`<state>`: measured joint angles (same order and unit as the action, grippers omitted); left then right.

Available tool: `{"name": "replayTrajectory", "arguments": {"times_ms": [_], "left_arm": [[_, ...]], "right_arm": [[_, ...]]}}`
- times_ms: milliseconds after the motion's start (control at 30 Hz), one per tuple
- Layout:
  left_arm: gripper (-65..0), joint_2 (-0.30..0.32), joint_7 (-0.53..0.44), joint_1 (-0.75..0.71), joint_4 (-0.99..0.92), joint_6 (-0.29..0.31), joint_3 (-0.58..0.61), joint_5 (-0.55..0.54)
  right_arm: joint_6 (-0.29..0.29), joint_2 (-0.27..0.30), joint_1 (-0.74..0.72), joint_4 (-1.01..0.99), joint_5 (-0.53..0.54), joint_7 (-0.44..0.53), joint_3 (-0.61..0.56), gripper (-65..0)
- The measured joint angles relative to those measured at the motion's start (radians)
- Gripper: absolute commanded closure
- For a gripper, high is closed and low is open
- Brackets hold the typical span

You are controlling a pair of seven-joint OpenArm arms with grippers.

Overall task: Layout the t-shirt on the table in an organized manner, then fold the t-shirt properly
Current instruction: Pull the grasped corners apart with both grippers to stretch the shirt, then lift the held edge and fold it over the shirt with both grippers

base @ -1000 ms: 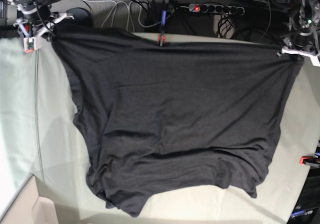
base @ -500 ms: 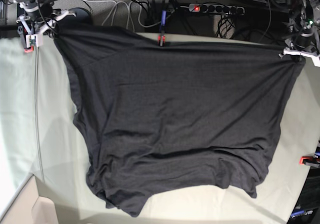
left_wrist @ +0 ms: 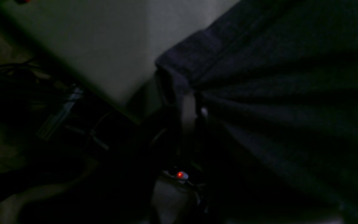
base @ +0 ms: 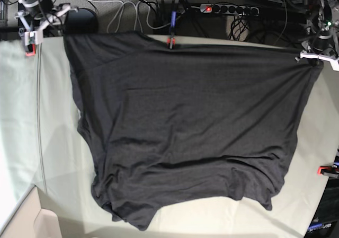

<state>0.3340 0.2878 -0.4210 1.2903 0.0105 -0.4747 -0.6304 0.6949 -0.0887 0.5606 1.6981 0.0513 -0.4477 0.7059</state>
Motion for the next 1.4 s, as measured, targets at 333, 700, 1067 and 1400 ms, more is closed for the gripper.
{"name": "replayTrajectory", "arguments": {"times_ms": [333,700,1067,1400], "left_arm": [[-0.1,-0.018,-0.003,0.0,0.0,-0.001,0.001,0.005],[-0.1,-0.018,0.0,0.0,0.0,-0.001,-0.002,0.005],[-0.1,-0.018,0.0,0.0,0.011,-0.002,-0.002,0.003],[-0.1,-0.018,-0.001,-0.034,0.158,-0.007,-0.003,0.005]], "right_arm": [[0.0,-0.005,-0.085,-0.054,0.01,0.003,-0.018,-35.1],[0.0,-0.003,-0.112,-0.183,0.019,0.031,-0.015,-34.8],[-0.003,-0.003,-0.125,-0.204,0.025,0.029,-0.013,0.0],[-0.001,-0.032,-0.097,0.031,0.062,-0.007,-0.01,0.0]]}}
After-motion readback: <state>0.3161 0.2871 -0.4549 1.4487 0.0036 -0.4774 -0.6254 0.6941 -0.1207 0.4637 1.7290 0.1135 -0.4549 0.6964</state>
